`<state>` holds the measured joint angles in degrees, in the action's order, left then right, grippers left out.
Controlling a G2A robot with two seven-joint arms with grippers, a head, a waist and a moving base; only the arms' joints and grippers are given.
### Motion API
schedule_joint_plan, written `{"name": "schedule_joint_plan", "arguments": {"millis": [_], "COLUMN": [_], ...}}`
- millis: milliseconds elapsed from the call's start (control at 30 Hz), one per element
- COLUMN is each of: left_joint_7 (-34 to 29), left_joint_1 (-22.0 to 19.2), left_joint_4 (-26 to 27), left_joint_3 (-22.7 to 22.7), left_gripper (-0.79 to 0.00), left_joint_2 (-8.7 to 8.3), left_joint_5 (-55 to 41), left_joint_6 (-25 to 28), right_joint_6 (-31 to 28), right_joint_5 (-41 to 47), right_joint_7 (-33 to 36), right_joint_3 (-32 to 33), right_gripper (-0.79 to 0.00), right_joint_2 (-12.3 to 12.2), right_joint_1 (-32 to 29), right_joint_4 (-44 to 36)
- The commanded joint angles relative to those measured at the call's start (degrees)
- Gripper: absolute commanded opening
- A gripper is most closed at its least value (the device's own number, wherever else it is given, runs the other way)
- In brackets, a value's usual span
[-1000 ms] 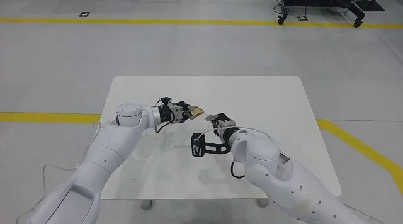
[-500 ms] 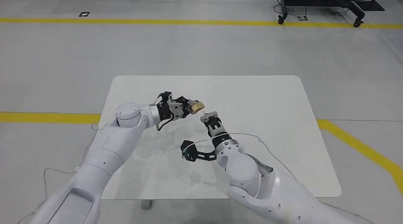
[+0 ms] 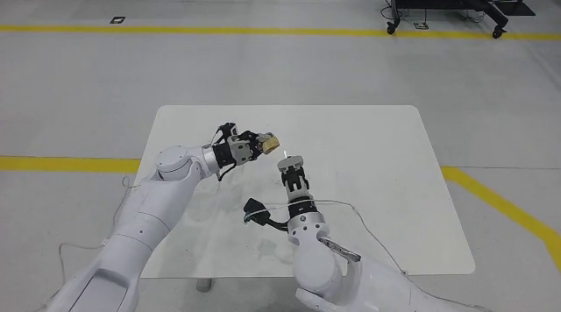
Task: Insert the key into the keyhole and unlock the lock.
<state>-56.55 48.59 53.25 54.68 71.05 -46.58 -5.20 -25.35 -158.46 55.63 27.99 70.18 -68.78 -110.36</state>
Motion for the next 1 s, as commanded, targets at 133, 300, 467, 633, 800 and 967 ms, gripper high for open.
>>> {"name": "schedule_joint_plan", "arguments": {"millis": [133, 300, 467, 633, 800, 967], "left_joint_7": [0.00, 2.25, 4.26, 5.33, 5.62, 6.07], "left_joint_1": [-0.01, 1.62, 3.04, 4.51, 5.43, 5.89], "left_joint_4": [-0.01, 2.38, 4.66, 6.90, 8.15, 8.89], "left_joint_3": [-0.02, 0.71, 1.79, 2.79, 3.80, 4.31], "left_gripper": [-0.785, -0.785, -0.785, -0.785, -0.785, -0.785], "left_joint_2": [0.00, -0.14, -0.34, -0.53, -0.72, -0.79], "left_joint_5": [0.01, 0.31, 1.70, 3.19, 3.93, 5.02], "left_joint_6": [0.00, -0.85, 1.72, 4.72, 5.39, 5.52], "right_joint_6": [0.85, 6.90, 16.69, 15.44, 15.11, 15.12], "right_joint_5": [0.20, -14.17, -17.54, -17.54, -17.54, -17.54], "right_joint_7": [-0.91, -9.38, -14.17, -12.56, -12.10, -12.59], "right_joint_3": [0.28, -1.07, -2.12, -4.03, -3.50, -3.13], "right_gripper": [-0.785, -0.785, -0.785, -0.785, -0.785, -0.785], "right_joint_2": [-0.03, -0.98, -2.99, -4.31, -4.57, -4.59], "right_joint_1": [-0.21, 0.29, 1.14, 2.00, 1.48, 1.46], "right_joint_4": [0.19, 5.14, 9.36, 10.08, 9.96, 9.56]}}
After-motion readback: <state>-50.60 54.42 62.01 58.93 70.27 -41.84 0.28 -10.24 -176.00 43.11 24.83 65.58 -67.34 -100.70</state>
